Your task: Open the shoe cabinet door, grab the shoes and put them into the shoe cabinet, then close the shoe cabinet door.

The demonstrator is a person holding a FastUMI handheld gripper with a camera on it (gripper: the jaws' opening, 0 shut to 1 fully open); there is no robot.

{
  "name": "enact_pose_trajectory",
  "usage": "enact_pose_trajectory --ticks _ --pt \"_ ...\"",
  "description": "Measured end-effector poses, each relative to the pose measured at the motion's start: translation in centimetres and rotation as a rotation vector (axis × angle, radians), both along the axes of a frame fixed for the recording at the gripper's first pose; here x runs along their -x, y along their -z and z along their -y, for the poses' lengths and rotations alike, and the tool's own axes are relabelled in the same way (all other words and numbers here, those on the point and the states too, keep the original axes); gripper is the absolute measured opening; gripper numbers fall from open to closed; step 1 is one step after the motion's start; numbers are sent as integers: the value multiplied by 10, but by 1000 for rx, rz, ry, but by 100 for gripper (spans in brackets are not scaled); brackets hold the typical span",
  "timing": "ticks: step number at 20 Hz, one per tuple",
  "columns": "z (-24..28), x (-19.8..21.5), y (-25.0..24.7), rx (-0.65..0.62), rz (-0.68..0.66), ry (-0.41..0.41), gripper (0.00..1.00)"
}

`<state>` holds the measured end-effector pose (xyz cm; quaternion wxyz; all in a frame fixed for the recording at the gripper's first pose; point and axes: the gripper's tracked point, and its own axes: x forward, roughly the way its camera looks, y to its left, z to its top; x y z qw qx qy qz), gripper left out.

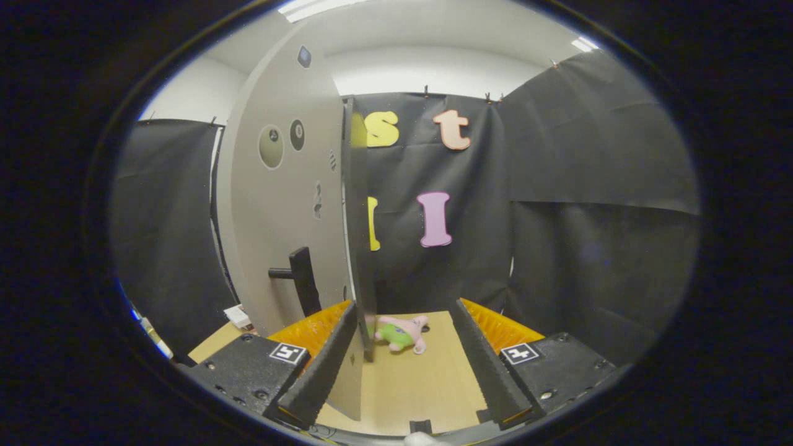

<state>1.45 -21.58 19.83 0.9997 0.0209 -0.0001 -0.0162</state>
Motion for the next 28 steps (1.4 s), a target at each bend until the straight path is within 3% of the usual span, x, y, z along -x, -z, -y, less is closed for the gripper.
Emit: enact_pose_trajectory --ticks 2,7,13,20,28 --pt "-10 -13 3 1 -5 -55 99" --pt "-16 -19 2 28 -9 -83 98" --pt "-41 -14 2 51 -21 -32 94" --pt "-123 -16 3 51 -10 2 93" --pt "-241 -65 6 70 4 -116 94"
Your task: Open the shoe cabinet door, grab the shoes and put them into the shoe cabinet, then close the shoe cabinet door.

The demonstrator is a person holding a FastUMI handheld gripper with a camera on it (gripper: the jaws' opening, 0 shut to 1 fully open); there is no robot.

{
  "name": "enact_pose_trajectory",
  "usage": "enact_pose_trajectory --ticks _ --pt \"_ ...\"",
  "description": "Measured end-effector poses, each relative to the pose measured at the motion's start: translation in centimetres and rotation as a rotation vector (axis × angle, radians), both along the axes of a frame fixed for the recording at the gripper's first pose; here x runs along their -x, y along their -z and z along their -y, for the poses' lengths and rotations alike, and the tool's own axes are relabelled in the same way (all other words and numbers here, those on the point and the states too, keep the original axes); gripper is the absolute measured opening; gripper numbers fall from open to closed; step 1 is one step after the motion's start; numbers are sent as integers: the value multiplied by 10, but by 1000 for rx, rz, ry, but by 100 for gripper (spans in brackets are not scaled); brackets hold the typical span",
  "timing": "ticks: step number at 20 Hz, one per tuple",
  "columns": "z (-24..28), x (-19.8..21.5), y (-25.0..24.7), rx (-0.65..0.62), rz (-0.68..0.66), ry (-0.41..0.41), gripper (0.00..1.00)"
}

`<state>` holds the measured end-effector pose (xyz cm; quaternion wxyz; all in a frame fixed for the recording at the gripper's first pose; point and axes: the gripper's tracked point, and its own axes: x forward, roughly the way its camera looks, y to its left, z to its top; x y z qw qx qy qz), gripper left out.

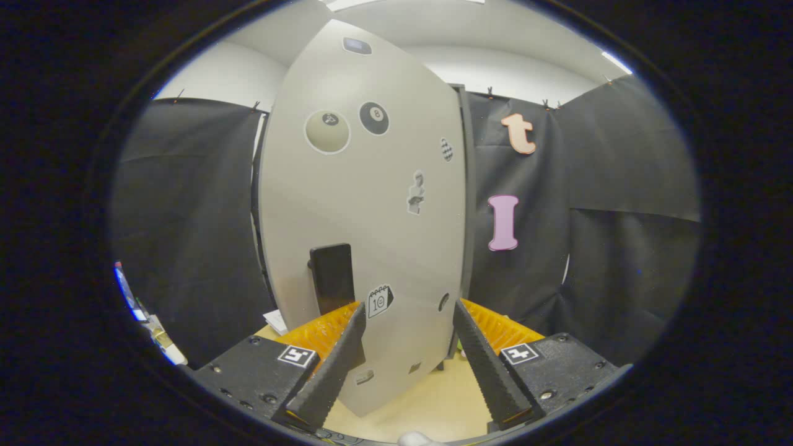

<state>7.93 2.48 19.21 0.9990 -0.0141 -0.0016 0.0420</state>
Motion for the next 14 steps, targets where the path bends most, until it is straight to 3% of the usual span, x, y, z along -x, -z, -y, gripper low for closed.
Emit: enact_pose_trajectory --ticks 6,14 --pt "-56 -18 2 -20 -6 -65 98" --pt "-60 -10 -1 -8 -8 -60 98"
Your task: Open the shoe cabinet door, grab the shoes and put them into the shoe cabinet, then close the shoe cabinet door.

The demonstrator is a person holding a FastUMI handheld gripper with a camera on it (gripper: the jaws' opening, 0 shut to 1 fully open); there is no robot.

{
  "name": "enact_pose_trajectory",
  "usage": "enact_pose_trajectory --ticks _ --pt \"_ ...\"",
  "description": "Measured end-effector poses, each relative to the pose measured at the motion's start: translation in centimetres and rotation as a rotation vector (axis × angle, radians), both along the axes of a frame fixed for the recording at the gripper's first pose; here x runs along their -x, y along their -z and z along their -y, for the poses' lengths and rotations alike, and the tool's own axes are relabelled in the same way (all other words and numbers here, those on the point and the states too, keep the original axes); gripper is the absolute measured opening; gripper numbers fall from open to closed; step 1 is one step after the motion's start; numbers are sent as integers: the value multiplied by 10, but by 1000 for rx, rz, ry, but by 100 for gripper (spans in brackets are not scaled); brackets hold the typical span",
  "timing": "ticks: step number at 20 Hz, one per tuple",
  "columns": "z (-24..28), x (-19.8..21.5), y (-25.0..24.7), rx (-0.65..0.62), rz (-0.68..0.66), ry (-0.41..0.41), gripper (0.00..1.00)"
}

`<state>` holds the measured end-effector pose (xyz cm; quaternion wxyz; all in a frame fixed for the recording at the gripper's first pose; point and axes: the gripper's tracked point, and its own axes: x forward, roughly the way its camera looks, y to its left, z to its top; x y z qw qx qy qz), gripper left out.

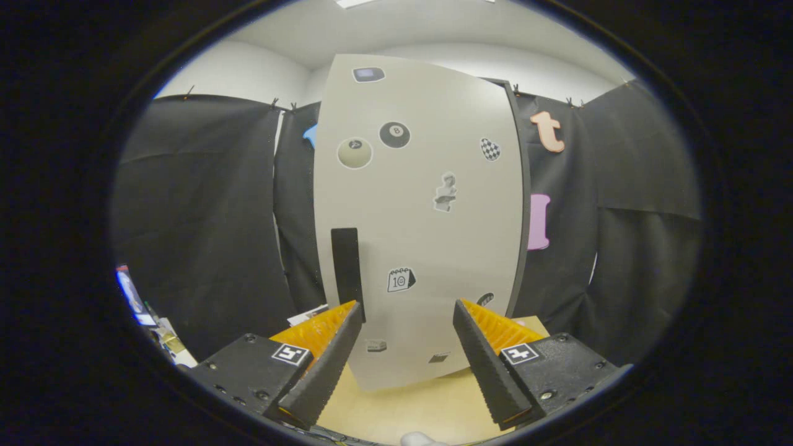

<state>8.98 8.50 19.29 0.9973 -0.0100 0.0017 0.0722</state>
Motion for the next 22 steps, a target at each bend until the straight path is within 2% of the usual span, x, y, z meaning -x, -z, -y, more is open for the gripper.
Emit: enact_pose_trajectory --ticks 6,8,14,22 --pt "25 20 -26 -26 30 46 98" --pt "40 29 -37 -24 48 96 98" --pt "74 62 -66 -33 79 170 97" --pt "95 90 -80 -32 115 224 98"
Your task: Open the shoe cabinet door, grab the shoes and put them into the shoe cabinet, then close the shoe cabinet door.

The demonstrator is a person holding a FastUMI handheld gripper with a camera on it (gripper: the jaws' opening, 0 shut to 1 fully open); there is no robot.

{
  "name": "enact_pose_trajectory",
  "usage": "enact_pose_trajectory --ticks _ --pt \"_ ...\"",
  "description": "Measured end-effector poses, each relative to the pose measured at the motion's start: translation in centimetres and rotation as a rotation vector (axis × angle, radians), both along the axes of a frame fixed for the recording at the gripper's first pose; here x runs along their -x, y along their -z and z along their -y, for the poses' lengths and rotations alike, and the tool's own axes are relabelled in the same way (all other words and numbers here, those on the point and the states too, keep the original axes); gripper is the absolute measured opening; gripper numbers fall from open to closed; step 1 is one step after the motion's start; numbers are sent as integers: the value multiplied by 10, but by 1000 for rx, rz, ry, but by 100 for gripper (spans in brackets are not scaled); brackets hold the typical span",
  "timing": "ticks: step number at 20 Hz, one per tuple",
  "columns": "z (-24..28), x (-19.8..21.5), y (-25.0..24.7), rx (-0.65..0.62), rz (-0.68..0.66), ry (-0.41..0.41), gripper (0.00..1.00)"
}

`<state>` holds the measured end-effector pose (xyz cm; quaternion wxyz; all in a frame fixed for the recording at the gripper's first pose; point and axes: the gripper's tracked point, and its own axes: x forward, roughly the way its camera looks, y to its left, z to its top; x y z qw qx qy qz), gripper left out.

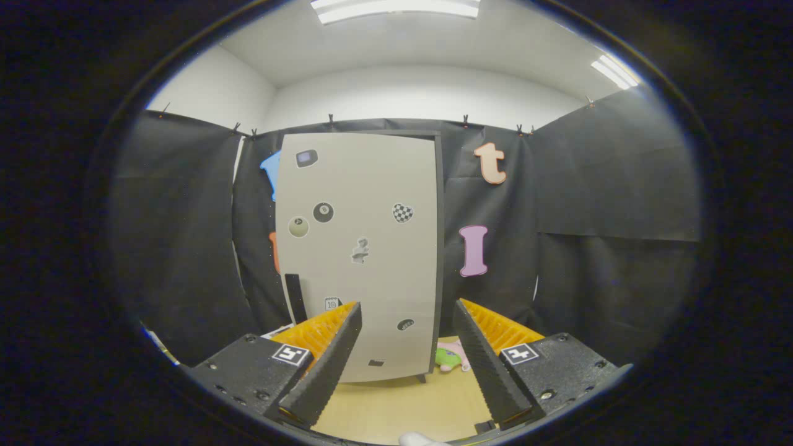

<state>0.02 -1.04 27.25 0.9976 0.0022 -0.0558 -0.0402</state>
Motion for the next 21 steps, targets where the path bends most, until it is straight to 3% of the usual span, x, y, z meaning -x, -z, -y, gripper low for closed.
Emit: enact_pose_trajectory --ticks 21 --pt "4 13 7 -18 -7 7 97"
